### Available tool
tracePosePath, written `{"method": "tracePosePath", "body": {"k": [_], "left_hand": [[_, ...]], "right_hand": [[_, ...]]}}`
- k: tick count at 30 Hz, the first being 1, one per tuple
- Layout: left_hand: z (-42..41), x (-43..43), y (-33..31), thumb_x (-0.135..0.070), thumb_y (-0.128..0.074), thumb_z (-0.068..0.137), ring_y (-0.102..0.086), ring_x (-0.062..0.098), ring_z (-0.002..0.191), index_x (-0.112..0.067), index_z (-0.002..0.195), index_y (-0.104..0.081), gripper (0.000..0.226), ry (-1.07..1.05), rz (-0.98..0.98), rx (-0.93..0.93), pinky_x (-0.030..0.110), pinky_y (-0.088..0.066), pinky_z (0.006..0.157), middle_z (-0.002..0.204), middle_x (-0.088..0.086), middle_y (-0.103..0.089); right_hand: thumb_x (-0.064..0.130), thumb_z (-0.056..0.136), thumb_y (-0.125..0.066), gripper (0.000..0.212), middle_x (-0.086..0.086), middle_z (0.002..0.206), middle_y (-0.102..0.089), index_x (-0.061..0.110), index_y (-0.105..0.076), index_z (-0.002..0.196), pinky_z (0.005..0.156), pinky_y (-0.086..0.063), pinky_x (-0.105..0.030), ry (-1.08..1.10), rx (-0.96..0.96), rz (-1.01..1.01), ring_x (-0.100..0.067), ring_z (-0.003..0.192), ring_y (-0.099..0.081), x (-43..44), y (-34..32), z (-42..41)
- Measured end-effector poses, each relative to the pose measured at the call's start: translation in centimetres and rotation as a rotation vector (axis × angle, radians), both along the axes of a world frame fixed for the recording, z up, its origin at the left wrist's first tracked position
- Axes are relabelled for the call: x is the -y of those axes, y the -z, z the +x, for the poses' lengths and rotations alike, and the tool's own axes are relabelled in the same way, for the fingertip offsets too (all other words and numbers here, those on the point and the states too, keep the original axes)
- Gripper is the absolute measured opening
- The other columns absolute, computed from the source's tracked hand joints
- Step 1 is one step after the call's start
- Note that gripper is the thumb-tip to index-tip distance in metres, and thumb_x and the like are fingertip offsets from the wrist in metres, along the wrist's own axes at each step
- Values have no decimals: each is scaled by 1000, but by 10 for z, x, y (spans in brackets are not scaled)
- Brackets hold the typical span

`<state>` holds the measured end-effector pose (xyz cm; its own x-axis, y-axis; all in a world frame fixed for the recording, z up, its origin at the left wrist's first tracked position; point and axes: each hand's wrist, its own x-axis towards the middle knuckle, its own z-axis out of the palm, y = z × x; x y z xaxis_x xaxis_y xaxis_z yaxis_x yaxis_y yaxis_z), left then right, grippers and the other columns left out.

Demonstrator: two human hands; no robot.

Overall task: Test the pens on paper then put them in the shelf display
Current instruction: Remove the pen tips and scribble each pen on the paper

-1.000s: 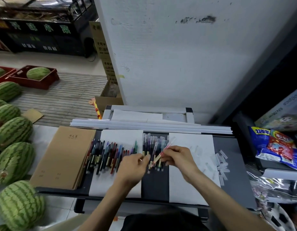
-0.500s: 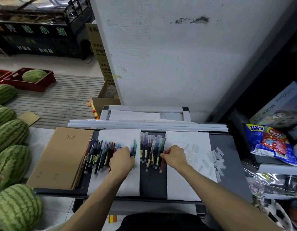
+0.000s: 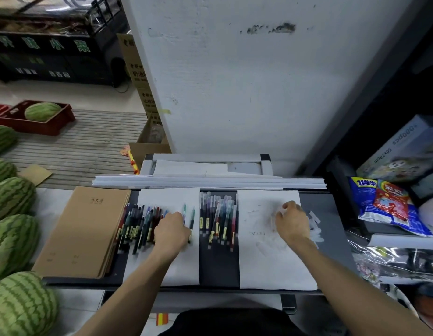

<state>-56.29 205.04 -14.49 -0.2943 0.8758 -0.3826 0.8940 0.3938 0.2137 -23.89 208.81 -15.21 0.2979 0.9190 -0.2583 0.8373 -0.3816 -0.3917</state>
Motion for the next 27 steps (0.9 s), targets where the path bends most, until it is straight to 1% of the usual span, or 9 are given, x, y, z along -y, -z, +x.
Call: {"method": "tracePosePath", "body": {"k": [6,8,9,12,14,16,19,24,27], "left_hand": [[-12,8,1,-11,-61,86,-57,27,60,-10,66,-45,26,-41,26,67,29,-42,52,67,8,-57],[-16,13,3,-12,-58,85,-51,26,55,-11,66,-41,26,-49,71,89,28,-36,51,62,7,-53],[-18,15,4,-14,-57,86,-51,26,55,-11,67,-41,25,-48,80,85,29,-36,51,63,6,-54],[-22,19,3,-23,-60,87,-61,25,64,-10,76,-53,18,-51,52,73,33,-49,57,71,5,-63],[-23,19,2,-28,-61,86,-64,24,66,-12,78,-54,19,-71,44,98,33,-51,59,73,5,-65],[-23,18,2,-32,-62,85,-62,23,68,-13,81,-53,21,-96,50,111,32,-47,58,77,4,-64],[-21,13,2,-38,-63,87,-61,23,70,-14,84,-52,27,-105,90,108,32,-48,61,79,4,-62],[-17,-4,-3,-39,-62,87,-60,22,66,-17,80,-52,26,-90,196,141,33,-52,64,74,1,-62],[-14,-11,-7,-43,-60,85,-59,20,65,-23,77,-49,24,-75,242,173,32,-51,64,74,-2,-60]], "right_hand": [[24,100,-55,25,-16,108,-70,6,-62,117,68,-53,-33,64,-9,-80,-33,93,-69,-12,8,11],[22,98,-59,17,-12,87,-70,8,-67,92,60,-50,-29,126,-74,-72,-29,74,-64,-14,11,12],[20,97,-60,23,-8,73,-66,9,-65,77,53,-46,-25,161,-105,-61,-25,62,-60,-14,13,14],[12,93,-61,38,-1,51,-51,10,-54,55,46,-34,-19,238,-180,-57,-20,45,-47,-16,13,17],[8,90,-59,31,-2,51,-54,5,-61,60,47,-37,-20,272,-211,-69,-21,47,-48,-16,9,18],[8,91,-58,20,-10,70,-70,0,-75,84,56,-46,-24,280,-254,-59,-27,62,-62,-14,4,17],[17,94,-63,22,-9,94,-75,7,-72,111,70,-49,-28,277,-316,16,-30,87,-70,-7,-5,10],[22,93,-69,13,4,96,-74,17,-70,105,78,-58,-35,247,-542,129,-21,92,-72,8,-22,-17],[22,92,-72,9,6,92,-75,21,-71,101,75,-56,-28,183,-658,153,-15,85,-73,18,-33,-36]]}}
